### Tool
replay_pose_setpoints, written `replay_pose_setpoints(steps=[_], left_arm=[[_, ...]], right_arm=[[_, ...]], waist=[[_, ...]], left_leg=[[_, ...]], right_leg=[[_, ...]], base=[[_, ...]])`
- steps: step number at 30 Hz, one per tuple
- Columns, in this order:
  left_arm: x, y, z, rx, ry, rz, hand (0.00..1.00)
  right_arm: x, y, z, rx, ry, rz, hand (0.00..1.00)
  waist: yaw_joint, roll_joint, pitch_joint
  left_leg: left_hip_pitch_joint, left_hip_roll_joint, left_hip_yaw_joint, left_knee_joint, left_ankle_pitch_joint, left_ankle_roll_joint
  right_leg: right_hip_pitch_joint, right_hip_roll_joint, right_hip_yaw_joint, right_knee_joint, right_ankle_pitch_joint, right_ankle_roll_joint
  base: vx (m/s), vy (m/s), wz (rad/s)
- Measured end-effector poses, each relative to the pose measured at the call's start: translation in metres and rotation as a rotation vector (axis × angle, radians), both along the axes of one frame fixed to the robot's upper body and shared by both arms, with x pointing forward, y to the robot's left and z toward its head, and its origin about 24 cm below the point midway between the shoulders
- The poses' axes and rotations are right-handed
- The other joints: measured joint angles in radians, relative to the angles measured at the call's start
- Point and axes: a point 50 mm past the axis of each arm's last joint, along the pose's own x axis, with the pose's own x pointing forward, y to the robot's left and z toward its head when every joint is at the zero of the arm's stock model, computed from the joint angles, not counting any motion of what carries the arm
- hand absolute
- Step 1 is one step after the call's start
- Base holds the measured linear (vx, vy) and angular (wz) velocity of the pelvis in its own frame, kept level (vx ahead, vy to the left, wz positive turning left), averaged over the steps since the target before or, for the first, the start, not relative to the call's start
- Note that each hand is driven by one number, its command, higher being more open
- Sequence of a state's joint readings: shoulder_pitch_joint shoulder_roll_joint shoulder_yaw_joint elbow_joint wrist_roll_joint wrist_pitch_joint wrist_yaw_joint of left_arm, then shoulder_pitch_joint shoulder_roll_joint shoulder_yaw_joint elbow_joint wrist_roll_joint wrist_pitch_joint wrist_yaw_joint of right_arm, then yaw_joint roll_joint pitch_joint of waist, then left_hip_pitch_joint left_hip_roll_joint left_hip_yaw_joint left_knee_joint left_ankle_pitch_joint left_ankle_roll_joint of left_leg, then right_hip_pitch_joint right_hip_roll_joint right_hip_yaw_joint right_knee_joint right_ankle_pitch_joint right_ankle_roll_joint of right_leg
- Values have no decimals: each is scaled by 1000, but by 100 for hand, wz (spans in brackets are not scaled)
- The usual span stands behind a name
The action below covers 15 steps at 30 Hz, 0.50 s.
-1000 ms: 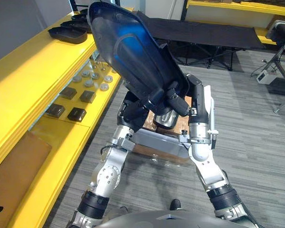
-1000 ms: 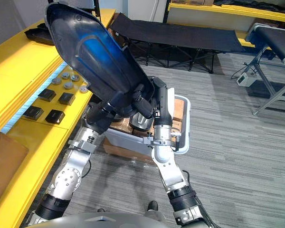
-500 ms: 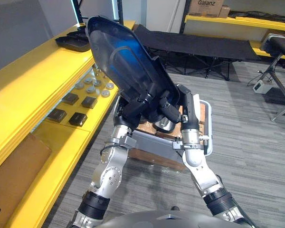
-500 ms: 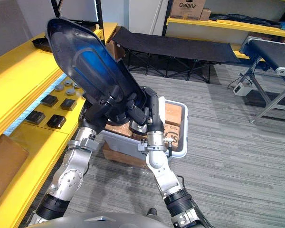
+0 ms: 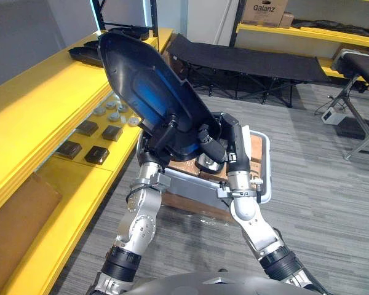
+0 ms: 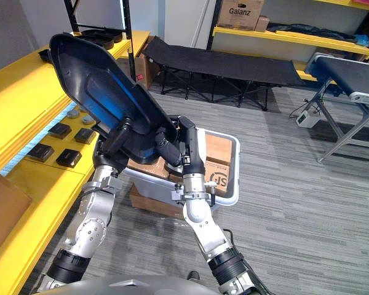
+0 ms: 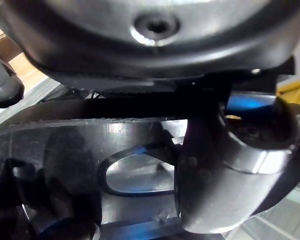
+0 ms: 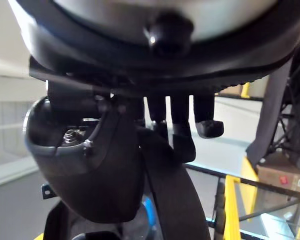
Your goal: Walk over and take three plastic housings, then place them on the shelf
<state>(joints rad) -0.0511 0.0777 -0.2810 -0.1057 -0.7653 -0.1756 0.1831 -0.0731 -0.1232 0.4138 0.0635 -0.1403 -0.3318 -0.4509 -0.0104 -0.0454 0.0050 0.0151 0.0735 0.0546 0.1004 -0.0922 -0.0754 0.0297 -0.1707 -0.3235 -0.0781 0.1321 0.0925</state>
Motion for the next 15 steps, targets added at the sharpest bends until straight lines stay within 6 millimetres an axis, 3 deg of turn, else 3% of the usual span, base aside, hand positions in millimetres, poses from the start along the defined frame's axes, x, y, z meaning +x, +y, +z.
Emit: replay_pose_setpoints(steps=[8, 15], left_arm=[[-1, 5, 5, 159, -40, 121, 0], [-4, 3, 10, 299, -34, 305, 0]], right_arm=[[-15, 5, -7, 26, 23, 58, 100], [-20, -7, -12, 229, 117, 52, 100]], waist=[[-13, 0, -1], [-17, 1, -1]], left_leg=[[-2, 0, 1, 1, 0, 0], [-2, 4, 10, 0, 0, 0]], right_leg=[[-1, 0, 1, 0, 0, -1], [-8, 4, 10, 0, 0, 0]], base=[[0, 0, 0], [0, 0, -3]])
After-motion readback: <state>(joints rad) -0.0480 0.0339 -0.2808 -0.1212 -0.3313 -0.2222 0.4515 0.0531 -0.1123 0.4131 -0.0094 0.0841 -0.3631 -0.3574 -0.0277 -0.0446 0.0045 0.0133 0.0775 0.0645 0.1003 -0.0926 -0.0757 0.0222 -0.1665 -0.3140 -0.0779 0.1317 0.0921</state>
